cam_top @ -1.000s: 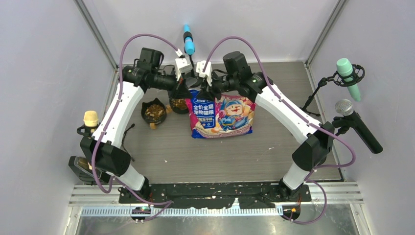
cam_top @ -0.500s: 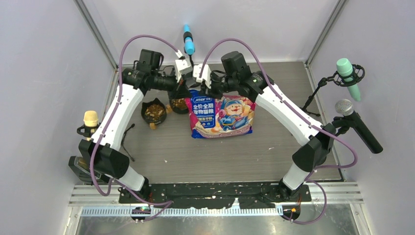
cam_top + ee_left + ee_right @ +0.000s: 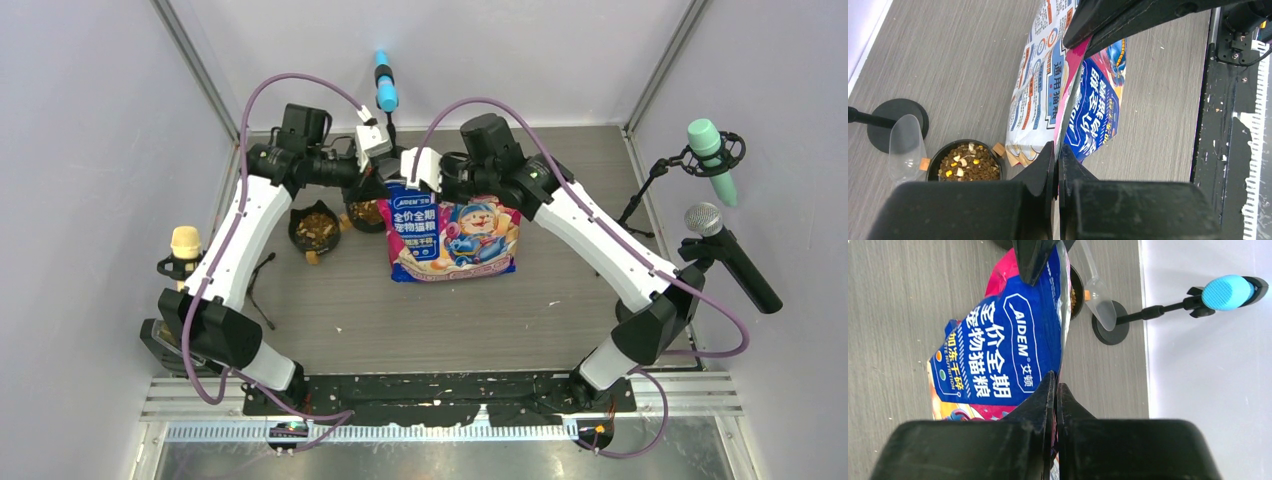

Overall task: Serve the pet food
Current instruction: Close the pet food bag at the center of the board.

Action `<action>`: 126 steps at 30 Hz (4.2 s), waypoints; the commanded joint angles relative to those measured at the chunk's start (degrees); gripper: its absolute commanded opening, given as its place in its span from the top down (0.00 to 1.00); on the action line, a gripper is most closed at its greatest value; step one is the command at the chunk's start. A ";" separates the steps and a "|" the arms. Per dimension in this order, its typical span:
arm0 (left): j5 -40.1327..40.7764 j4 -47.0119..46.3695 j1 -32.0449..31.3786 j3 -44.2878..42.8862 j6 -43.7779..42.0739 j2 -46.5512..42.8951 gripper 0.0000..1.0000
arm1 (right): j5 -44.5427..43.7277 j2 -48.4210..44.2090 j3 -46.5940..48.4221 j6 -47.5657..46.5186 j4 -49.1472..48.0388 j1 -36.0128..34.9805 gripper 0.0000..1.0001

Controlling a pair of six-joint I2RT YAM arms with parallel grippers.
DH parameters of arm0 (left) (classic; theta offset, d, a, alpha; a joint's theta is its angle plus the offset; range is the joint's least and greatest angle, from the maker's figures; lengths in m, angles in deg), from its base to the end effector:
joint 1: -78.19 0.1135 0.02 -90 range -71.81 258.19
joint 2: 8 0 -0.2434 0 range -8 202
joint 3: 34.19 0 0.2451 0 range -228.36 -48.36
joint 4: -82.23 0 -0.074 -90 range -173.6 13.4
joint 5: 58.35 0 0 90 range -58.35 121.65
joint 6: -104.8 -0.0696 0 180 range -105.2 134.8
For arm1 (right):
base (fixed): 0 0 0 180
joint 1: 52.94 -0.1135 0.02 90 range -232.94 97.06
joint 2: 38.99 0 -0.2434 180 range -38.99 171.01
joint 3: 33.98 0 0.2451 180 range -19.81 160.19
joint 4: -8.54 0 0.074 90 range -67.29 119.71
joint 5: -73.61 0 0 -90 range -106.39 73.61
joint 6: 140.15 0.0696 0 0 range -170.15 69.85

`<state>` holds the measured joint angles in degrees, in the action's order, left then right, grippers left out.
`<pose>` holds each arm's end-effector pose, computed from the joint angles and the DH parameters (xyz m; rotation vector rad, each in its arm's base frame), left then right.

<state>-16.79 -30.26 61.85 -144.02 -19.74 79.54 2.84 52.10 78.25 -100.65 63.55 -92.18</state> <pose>0.2934 -0.1403 0.3643 1.2715 1.7541 -0.8074 0.2715 0.2513 0.3674 -1.6362 1.3714 0.2473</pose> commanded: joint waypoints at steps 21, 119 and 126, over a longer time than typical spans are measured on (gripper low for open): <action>5.18 3.14 3.86 0.95 -1.20 -3.30 1.00 | -30.91 -14.77 -12.64 -7.42 10.60 6.38 0.95; -6.70 9.83 4.89 -7.49 -2.56 2.53 0.93 | 18.55 3.98 3.86 14.57 -12.13 -0.27 0.36; -6.16 10.03 5.13 -8.31 -3.15 3.22 1.00 | 14.38 6.45 3.39 18.18 -19.10 -2.37 0.49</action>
<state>-21.05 -20.47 66.37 -149.46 -21.91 82.58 18.81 57.59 79.63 -83.60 50.09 -93.71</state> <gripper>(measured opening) 0.019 0.561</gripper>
